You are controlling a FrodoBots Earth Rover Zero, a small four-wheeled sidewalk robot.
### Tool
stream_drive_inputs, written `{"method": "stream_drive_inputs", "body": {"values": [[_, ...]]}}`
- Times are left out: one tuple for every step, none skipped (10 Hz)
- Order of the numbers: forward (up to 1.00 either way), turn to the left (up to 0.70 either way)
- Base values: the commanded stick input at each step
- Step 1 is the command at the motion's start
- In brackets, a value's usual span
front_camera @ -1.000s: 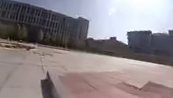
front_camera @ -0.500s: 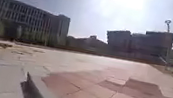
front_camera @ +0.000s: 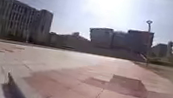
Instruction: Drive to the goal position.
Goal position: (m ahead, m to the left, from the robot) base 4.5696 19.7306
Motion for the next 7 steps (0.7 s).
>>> {"method": "stream_drive_inputs", "body": {"values": [[0.00, 0.00], [-0.70, 0.01], [-0.70, 0.01], [-0.70, 0.01], [-0.70, 0.01], [-0.70, 0.01], [-0.70, 0.01]]}}
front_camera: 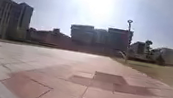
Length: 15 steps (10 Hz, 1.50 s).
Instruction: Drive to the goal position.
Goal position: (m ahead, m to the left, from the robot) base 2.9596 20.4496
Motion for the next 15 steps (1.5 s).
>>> {"method": "stream_drive_inputs", "body": {"values": [[-0.70, 0.01], [-0.70, 0.01], [-0.70, 0.01], [-0.70, 0.01], [-0.70, 0.01], [-0.70, 0.01], [-0.70, 0.01], [-0.70, 0.01], [-0.70, 0.01], [-0.70, 0.01], [-0.70, 0.01], [-0.70, 0.01], [-0.70, 0.01], [-0.70, 0.01], [-0.70, 0.01]]}}
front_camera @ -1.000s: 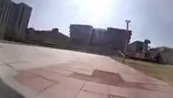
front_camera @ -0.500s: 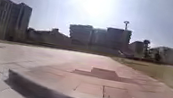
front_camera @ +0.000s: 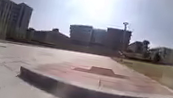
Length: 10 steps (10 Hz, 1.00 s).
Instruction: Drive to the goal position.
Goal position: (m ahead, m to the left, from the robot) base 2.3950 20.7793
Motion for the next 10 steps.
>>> {"method": "stream_drive_inputs", "body": {"values": [[-0.70, 0.01], [-0.70, 0.01], [-0.70, 0.01], [-0.70, 0.01], [-0.70, 0.01], [-0.70, 0.01], [-0.70, 0.01], [-0.70, 0.01], [-0.70, 0.01], [-0.70, 0.01]]}}
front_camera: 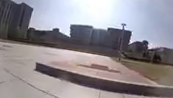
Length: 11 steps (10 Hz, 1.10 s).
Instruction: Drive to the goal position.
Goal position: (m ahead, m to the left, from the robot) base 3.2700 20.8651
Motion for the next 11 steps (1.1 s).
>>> {"method": "stream_drive_inputs", "body": {"values": [[-0.70, 0.01], [-0.70, 0.01], [-0.70, 0.01], [-0.15, 0.00], [0.00, 0.45], [0.00, 0.70], [0.00, 0.70], [0.00, 0.70], [0.00, 0.70], [0.00, 0.70], [0.00, 0.70]]}}
